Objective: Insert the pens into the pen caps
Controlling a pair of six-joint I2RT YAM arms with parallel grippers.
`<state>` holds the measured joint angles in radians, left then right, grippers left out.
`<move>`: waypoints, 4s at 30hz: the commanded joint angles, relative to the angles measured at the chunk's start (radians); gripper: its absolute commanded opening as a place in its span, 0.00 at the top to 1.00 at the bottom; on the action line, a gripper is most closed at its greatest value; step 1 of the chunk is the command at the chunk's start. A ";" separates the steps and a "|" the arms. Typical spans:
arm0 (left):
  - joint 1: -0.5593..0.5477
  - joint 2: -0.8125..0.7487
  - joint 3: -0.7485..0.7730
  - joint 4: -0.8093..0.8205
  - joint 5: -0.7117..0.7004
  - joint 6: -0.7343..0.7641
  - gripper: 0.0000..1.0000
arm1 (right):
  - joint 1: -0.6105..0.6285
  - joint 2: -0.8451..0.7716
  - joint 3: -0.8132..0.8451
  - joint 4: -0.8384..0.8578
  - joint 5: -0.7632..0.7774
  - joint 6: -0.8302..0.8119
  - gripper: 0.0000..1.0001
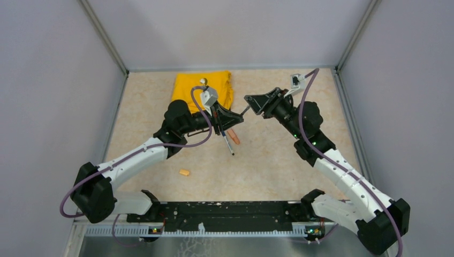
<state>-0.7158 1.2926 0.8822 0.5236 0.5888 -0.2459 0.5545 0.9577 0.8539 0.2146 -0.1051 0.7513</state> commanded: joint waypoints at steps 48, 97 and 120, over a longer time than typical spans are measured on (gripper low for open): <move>-0.004 0.015 0.053 0.013 0.047 0.012 1.00 | 0.010 -0.034 0.039 0.097 -0.008 -0.007 0.67; -0.001 -0.067 0.035 0.019 -0.014 0.070 1.00 | 0.213 0.001 -0.151 -0.087 0.003 -0.098 1.00; 0.018 -0.060 0.055 0.022 -0.004 0.073 1.00 | 0.515 0.063 -0.354 -0.022 0.197 -0.027 1.00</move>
<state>-0.7082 1.2610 0.8654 0.2020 0.6785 -0.1810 0.9058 0.9237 0.5869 0.4480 0.3717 0.6842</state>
